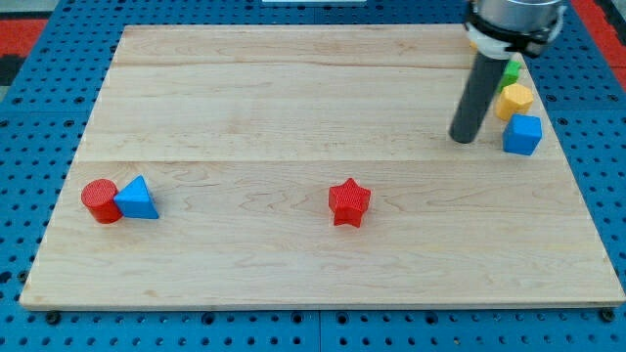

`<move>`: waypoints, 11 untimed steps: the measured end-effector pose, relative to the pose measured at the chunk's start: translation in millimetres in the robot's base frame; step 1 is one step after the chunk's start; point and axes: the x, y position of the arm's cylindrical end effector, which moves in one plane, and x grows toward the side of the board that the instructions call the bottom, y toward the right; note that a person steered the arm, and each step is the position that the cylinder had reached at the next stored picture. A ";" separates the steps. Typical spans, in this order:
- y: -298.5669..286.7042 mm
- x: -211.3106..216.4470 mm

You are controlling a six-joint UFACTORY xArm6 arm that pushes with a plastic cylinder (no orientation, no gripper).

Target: Slightly push the red star towards the bottom center of the board

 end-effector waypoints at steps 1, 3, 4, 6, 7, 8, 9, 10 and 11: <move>-54.2 0.0; -147.5 4.7; -152.9 36.1; -156.4 93.1; -167.5 118.2; -168.8 137.7; -168.8 127.2; -166.9 110.4; -143.7 109.1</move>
